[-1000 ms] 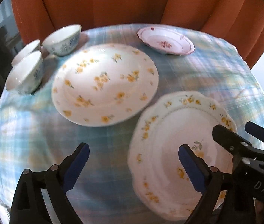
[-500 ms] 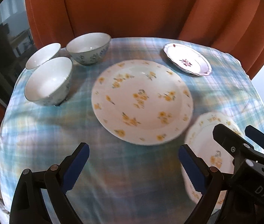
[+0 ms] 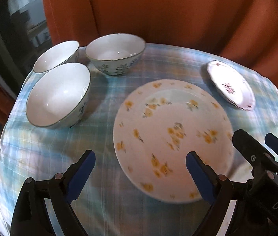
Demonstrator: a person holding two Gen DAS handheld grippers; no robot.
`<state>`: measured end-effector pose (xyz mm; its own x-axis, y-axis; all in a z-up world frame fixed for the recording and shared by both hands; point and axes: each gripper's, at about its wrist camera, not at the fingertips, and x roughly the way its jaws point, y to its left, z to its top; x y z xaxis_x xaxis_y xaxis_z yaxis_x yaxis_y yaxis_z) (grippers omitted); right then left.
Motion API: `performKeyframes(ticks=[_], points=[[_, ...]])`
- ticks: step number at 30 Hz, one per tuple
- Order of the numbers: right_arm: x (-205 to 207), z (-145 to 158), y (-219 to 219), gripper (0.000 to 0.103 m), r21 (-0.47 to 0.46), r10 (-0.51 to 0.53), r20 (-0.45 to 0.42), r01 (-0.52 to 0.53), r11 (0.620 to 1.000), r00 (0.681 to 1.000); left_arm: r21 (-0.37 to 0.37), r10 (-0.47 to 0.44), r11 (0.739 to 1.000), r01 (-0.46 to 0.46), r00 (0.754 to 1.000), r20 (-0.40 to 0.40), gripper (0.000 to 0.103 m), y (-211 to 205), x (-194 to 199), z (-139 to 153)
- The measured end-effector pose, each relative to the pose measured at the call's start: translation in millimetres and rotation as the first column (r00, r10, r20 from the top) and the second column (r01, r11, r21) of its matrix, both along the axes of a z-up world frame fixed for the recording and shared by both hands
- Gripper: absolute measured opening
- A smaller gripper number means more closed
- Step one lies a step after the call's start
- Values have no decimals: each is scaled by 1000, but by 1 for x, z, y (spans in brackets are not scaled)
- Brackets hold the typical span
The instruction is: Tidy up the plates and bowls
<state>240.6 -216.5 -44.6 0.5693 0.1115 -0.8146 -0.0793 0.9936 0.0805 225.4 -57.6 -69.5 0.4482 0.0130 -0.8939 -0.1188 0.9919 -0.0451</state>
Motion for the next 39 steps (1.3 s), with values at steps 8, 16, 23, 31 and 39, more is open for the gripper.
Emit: performKeyframes(ticks=[8,16,23,31,39], points=[[53,-31,10,92,-14,79,-41,-79,997,996,38,75,997,-73,996,-43,89,2,35,-29],[86,-70,10,87,-13,87,-126,-89,996,988,28,89,996,-87,991,-95,83,2,51,-56],[89,-77,12,76,10,89,-162,-88,996,983,-1,68,998,-68,993,-101,82,2,49,-58],[68,-74,28,76,47,116,-207,-109,993,971,16,71,997,-70,988,-138,80,24,28,-56],[31,-75,55,75,77,172,-250,-158,984,953,30,93,996,-89,979,-182,78,53,-10,-53]])
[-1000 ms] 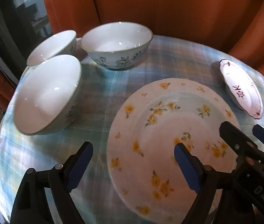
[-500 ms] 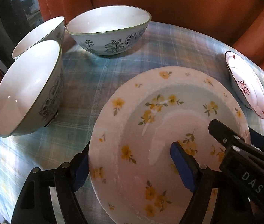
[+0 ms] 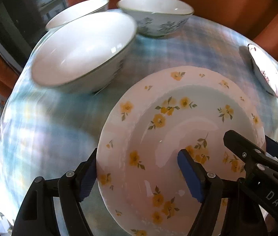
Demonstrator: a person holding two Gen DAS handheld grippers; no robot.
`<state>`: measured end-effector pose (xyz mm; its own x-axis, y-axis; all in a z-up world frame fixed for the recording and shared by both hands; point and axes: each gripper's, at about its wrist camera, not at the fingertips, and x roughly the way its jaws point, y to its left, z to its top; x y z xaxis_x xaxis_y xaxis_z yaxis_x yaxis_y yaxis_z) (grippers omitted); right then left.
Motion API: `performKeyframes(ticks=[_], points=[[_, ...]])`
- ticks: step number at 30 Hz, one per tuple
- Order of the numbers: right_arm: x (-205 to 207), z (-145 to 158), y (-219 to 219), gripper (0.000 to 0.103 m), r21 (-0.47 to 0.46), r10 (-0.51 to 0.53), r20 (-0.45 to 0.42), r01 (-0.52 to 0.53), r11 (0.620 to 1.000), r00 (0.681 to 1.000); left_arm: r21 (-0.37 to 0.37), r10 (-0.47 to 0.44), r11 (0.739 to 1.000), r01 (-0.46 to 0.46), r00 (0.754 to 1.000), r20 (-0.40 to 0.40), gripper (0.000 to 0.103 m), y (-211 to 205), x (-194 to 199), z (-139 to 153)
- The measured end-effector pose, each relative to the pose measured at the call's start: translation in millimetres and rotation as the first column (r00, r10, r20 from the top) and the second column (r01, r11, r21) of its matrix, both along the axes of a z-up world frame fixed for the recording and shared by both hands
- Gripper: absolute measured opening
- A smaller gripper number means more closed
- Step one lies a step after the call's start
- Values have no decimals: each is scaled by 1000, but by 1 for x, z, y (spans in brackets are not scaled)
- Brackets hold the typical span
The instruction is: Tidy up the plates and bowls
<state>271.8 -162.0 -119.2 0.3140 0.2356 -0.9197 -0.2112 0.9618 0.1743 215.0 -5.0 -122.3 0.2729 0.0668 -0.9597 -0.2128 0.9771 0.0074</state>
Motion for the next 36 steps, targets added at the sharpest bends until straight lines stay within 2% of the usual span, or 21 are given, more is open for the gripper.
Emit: performKeyframes(ticks=[6,11,14,16,20,28,36], points=[[-20,-4,12,70,22,8,-32,-8,1000,999,-9,5,1000,-5,1000,4,77,14,-17,1],[-23,-6,17,65,-20,28,-7,-28,999,1000,28,5,1000,-6,999,33,73,10,-25,2],[-22,-11,22,56,-66,69,18,-68,996,997,40,9,999,-11,999,50,75,3,-26,-1],[-21,-11,22,56,-58,72,22,-71,996,997,43,9,999,-11,998,56,81,0,-33,0],[-20,-9,20,59,-52,77,29,-75,996,997,17,34,999,-35,999,41,80,4,-26,-1],[-21,-6,22,59,-73,67,1,-67,995,998,14,40,999,-41,999,16,77,9,-21,5],[-41,16,17,59,-66,16,6,-16,998,1000,18,-16,1000,15,998,69,77,11,-35,35]])
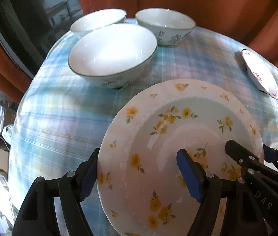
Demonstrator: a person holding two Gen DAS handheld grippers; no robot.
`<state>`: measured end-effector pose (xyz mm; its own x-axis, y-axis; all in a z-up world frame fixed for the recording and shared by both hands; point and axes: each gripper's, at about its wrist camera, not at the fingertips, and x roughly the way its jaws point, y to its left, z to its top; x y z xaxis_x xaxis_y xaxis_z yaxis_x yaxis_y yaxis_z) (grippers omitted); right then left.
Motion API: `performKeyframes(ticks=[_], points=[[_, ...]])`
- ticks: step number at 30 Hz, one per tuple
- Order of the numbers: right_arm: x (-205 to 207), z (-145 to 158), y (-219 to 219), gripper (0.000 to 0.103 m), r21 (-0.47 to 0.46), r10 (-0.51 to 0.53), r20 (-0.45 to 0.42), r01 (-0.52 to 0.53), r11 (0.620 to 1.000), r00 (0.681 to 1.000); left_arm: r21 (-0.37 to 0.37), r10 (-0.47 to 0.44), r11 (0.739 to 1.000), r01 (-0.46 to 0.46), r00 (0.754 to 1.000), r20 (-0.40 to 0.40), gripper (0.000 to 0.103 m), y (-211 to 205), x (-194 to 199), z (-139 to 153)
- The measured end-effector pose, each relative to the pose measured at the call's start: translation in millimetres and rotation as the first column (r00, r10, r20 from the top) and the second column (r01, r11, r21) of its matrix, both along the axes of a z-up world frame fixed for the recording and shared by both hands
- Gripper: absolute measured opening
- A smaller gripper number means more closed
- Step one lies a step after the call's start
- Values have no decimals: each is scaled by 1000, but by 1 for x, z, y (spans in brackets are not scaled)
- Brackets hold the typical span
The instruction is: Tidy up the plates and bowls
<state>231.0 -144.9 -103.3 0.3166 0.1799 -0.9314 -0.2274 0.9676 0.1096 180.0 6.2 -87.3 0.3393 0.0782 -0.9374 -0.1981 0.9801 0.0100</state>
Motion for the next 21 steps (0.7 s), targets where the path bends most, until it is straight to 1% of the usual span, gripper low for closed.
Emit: performKeyframes(ticks=[5,13,17,21], points=[[-18,20,-2,59,-12,-40,34,40,999,999,-23,-51,998,51,998,31,77,-3,-13,18],[-51,51,-21,59,-27,-156,88,159,987,984,-33,-155,987,158,985,76,77,-21,-31,42],[-64,60,-33,59,-22,-192,106,196,980,976,-36,-178,983,182,980,92,77,-33,-37,49],[-74,65,-49,59,1,-206,119,207,978,971,-17,-185,982,188,976,114,77,-49,-43,52]])
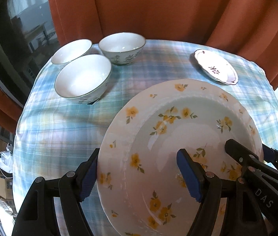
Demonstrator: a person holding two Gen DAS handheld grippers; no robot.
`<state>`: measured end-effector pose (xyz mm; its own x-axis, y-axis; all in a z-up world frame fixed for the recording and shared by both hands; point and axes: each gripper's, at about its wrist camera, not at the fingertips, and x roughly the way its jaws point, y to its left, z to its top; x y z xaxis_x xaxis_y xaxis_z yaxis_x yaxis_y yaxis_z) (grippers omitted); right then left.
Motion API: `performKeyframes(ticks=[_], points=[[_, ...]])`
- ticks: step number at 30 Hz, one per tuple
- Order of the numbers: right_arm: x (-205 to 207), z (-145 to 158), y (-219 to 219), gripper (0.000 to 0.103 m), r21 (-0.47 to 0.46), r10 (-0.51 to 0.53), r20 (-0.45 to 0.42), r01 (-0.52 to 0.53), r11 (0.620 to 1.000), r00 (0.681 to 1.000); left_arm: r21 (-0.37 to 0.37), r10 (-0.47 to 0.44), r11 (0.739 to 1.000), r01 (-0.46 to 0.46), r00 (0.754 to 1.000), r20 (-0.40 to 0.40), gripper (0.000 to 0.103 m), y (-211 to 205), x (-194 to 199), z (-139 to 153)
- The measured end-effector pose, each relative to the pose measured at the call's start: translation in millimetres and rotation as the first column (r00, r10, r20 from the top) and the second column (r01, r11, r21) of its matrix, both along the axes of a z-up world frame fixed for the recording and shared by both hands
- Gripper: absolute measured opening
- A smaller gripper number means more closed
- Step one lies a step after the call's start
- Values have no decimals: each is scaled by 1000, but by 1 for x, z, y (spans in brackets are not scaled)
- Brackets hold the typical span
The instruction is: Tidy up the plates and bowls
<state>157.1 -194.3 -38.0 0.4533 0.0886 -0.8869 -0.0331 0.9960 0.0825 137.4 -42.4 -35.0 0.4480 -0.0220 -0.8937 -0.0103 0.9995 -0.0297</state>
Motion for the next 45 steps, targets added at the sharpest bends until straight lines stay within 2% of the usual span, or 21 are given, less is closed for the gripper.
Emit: performKeyframes(ticks=[10,22,33,41,45], points=[[-4,7,-56,59,-6,38,-8,-39,999,999,-21,43,999,-43,999,-19,77,-56,-11,0],[-2,14,-132,59,-4,39,-3,-39,999,999,-22,38,999,-38,999,-21,77,-128,-12,-4],[3,0,-185,59,-21,66,-36,-67,998,997,-46,70,996,-73,996,-61,77,-179,-9,-23],[10,-16,-207,59,-44,108,-71,-111,993,992,-99,127,985,-141,982,-139,77,-192,-8,-53],[11,-24,-203,59,-55,152,-92,-157,986,984,-89,161,980,-176,974,-161,77,-190,-9,-62]])
